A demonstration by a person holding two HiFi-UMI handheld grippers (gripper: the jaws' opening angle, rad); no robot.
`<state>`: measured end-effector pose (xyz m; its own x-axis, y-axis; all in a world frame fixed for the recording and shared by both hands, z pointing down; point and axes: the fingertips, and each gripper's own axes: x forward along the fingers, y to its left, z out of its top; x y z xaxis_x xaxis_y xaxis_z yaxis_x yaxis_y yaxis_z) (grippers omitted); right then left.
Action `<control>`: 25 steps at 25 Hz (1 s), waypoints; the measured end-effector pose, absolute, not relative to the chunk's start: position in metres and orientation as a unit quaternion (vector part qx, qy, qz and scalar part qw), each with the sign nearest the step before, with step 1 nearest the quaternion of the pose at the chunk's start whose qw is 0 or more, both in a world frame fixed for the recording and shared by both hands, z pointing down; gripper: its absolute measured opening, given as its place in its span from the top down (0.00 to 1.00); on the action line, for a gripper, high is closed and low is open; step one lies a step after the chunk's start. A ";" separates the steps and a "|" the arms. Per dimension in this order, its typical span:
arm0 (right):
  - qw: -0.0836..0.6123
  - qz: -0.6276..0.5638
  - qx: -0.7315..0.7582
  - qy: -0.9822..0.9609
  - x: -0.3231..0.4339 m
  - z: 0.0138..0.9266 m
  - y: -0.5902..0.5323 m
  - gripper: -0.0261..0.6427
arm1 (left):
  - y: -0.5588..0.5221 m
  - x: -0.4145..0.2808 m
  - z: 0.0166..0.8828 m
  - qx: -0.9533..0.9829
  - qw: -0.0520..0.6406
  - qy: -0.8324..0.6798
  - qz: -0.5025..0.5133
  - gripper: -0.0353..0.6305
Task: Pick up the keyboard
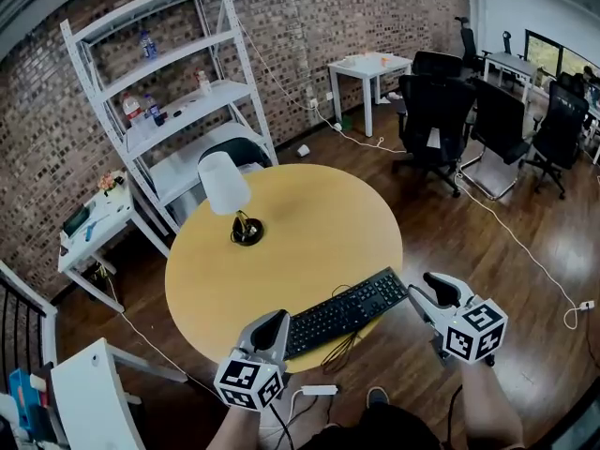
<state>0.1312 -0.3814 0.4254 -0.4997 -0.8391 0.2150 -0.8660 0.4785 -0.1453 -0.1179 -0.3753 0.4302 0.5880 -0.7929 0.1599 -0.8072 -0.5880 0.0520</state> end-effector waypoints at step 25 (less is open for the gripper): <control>0.118 0.288 0.487 -0.816 0.199 0.631 -0.491 0.61 | -0.459 -0.180 0.645 0.803 0.229 -0.492 0.249 0.76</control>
